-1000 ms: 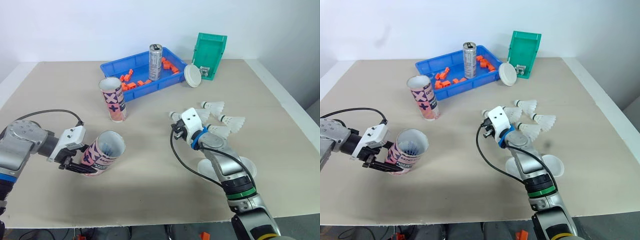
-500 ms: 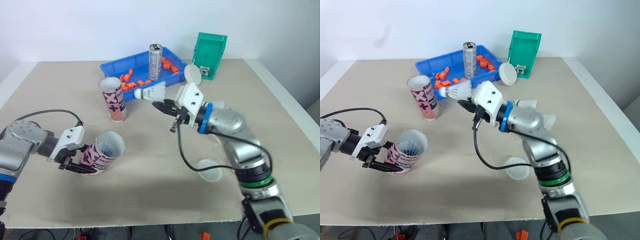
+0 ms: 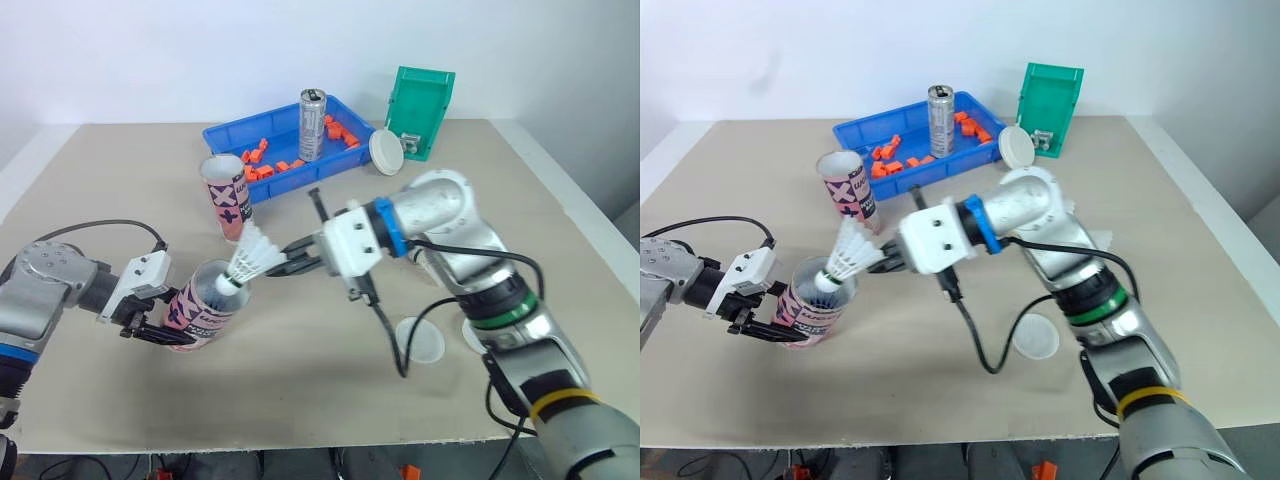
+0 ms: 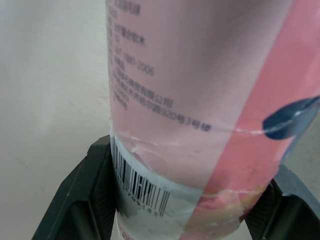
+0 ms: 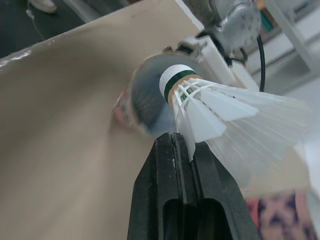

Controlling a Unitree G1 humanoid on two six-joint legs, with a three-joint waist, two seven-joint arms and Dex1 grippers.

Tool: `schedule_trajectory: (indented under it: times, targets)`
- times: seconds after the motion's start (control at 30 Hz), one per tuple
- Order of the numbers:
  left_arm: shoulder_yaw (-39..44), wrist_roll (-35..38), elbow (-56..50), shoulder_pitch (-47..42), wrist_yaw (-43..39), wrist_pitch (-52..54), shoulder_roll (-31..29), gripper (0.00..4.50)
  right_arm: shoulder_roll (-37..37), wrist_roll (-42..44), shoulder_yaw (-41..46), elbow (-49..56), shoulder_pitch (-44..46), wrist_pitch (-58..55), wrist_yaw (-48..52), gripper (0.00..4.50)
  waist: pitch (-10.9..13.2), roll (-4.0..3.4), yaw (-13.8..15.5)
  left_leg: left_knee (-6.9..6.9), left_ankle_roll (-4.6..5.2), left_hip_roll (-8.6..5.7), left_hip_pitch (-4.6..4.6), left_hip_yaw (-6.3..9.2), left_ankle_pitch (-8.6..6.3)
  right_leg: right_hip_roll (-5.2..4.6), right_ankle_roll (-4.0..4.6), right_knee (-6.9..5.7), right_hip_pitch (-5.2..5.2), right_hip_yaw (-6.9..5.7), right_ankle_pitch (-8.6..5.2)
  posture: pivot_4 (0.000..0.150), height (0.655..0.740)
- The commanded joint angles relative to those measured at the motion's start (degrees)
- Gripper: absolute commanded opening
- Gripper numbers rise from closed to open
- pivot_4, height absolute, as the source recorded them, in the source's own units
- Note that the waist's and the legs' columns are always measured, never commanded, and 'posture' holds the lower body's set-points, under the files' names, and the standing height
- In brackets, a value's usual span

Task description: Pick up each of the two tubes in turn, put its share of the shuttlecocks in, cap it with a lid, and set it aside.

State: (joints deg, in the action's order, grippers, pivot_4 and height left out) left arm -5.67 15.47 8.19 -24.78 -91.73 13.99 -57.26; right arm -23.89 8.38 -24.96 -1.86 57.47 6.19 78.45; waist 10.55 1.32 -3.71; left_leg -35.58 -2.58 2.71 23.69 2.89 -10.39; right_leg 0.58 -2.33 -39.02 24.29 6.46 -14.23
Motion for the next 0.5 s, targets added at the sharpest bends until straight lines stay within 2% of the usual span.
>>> schedule_trajectory:
  times: [0.03,0.1,0.23,0.3,0.5]
  targets:
    - [-0.5,-0.7,0.3,0.4,0.5,-0.5,0.5,2.75,1.0,-0.6,0.0,-1.4,2.5,1.5,0.9,0.05,0.0,0.0,0.2,-0.01,0.0,-0.02,0.07,-0.01,0.0,-0.03,-0.02,0.02,0.04,0.0,-0.01,0.15,0.74]
    - [-0.5,-0.6,0.4,0.5,0.6,-0.7,0.5,2.75,2.1,-0.5,-0.7,-1.9,3.9,-2.7,1.4,0.52,0.0,-0.04,0.2,-0.01,0.0,-0.02,0.08,-0.02,0.0,-0.04,-0.02,0.02,0.04,0.0,-0.02,0.15,0.74]
    - [-0.6,-0.6,0.3,0.5,0.7,-0.8,0.6,2.75,3.0,2.3,0.7,0.0,5.0,-8.0,1.9,2.02,0.0,-0.05,0.3,0.03,0.0,0.02,0.05,0.13,0.0,0.03,0.07,-0.04,0.06,-0.11,-0.03,0.15,0.74]
    - [-0.7,-0.6,0.2,0.6,0.7,-0.8,0.6,2.75,1.9,6.0,2.3,3.1,4.0,-13.0,2.9,2.61,0.0,-0.05,0.6,0.03,0.0,0.02,0.05,0.14,0.0,0.03,0.08,-0.04,0.06,-0.11,-0.03,0.15,0.74]
    - [-0.5,-0.3,-0.8,1.2,0.8,-0.5,0.3,2.75,-3.9,14.7,12.1,11.2,-2.9,-27.2,-3.0,2.61,0.0,-0.01,0.9,0.03,0.0,0.02,0.08,0.16,0.0,0.01,0.09,-0.03,0.04,-0.12,-0.08,0.15,0.74]
